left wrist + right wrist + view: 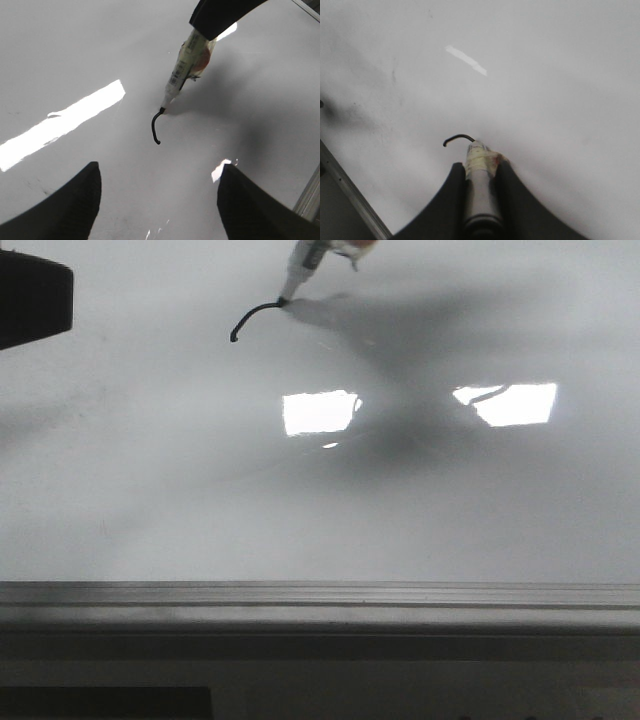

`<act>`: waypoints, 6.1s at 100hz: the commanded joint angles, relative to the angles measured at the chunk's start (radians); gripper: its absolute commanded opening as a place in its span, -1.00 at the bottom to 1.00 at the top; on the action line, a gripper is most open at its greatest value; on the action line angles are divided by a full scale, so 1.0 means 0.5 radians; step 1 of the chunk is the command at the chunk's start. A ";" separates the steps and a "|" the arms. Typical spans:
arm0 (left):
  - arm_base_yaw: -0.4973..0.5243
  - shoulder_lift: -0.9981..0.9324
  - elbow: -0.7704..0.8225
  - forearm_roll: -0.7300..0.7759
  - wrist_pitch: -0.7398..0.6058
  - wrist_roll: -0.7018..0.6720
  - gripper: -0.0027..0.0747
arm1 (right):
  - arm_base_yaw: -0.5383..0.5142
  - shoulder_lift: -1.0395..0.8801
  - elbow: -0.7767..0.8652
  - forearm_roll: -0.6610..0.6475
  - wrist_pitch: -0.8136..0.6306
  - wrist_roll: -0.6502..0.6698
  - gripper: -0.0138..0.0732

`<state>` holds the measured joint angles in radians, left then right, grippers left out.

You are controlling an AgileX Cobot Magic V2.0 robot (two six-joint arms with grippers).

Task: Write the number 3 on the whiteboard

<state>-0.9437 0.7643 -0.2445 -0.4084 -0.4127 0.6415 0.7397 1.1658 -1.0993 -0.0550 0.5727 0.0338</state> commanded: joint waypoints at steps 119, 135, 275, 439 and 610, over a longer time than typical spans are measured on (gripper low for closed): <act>-0.030 0.062 -0.054 0.190 -0.046 -0.006 0.26 | 0.359 -0.035 0.227 0.137 -0.260 0.099 -0.83; -0.130 0.172 -0.071 0.198 -0.088 -0.006 0.26 | 0.478 -0.035 0.215 0.137 -0.281 0.099 -0.83; -0.200 0.386 -0.119 -1.476 -0.162 -0.090 -0.98 | 0.408 -0.188 0.211 0.110 -0.383 0.095 0.68; -0.116 -0.614 -0.172 -1.630 -0.016 1.056 -0.98 | 0.382 -0.797 0.680 -0.207 -0.712 0.095 -0.83; 0.817 -0.818 0.060 0.596 0.506 -1.116 -0.98 | 0.382 -1.730 1.497 -0.266 -0.903 0.095 -0.83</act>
<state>-0.6358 0.3439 -0.1925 -0.3590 -0.1721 0.3382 0.9392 0.2948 -0.3249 -0.1731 0.2059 0.0887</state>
